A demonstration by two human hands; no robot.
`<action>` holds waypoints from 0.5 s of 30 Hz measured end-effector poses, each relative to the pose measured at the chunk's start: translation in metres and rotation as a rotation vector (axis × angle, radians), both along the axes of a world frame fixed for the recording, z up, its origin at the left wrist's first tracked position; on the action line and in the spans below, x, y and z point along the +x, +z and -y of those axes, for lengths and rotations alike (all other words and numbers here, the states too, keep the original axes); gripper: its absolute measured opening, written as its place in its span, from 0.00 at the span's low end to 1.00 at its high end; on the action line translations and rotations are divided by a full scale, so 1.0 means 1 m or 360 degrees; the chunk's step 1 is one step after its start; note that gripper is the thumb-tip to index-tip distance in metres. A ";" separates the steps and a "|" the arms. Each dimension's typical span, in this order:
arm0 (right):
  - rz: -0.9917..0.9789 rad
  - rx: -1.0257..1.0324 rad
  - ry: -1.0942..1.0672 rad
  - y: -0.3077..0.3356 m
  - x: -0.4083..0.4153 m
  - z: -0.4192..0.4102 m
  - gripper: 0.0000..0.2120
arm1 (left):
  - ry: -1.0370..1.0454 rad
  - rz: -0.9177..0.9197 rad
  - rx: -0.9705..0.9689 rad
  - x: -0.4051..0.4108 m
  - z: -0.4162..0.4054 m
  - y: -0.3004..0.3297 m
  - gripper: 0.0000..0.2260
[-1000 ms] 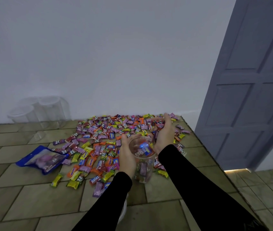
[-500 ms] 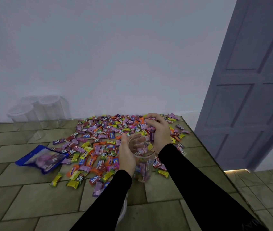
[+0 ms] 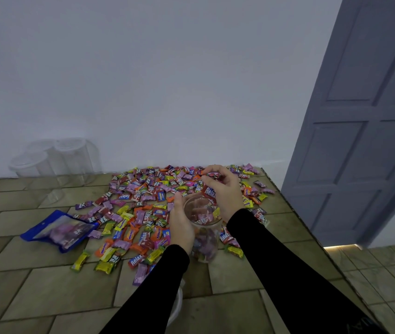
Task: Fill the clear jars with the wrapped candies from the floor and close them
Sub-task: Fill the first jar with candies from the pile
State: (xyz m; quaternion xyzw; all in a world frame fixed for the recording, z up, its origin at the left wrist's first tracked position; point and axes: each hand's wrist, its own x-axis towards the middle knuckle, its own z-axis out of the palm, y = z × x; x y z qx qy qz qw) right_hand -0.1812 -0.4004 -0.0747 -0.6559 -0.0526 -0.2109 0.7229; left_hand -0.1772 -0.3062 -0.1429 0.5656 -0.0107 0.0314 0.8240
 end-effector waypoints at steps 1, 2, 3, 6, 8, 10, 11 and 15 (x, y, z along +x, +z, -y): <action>-0.0021 0.0031 0.0023 0.000 0.000 0.000 0.12 | -0.0001 0.0002 0.0010 0.000 0.000 0.001 0.28; -0.0036 0.0055 0.0050 0.000 -0.001 0.000 0.12 | -0.0013 0.0015 0.0012 -0.001 0.000 0.001 0.28; -0.0042 0.0079 0.0083 0.001 -0.003 -0.001 0.11 | -0.0022 0.0029 0.0015 -0.001 0.000 0.001 0.28; -0.0040 0.0165 0.0193 0.001 -0.003 -0.002 0.04 | -0.0007 0.0013 -0.0008 -0.002 -0.001 0.000 0.31; -0.0057 0.0191 0.0246 0.001 -0.001 -0.003 0.02 | -0.0024 -0.0007 -0.0051 -0.001 -0.001 0.000 0.32; -0.0074 0.0199 0.0290 0.000 0.000 -0.003 0.04 | -0.0017 -0.0002 -0.0077 -0.001 0.000 0.000 0.31; -0.0078 0.0199 0.0303 0.000 0.001 -0.002 0.06 | -0.0018 0.0009 -0.0069 -0.001 0.000 0.000 0.30; -0.0084 0.0137 0.0244 -0.003 0.004 -0.002 0.07 | -0.0026 0.0031 -0.0013 0.000 0.000 0.001 0.29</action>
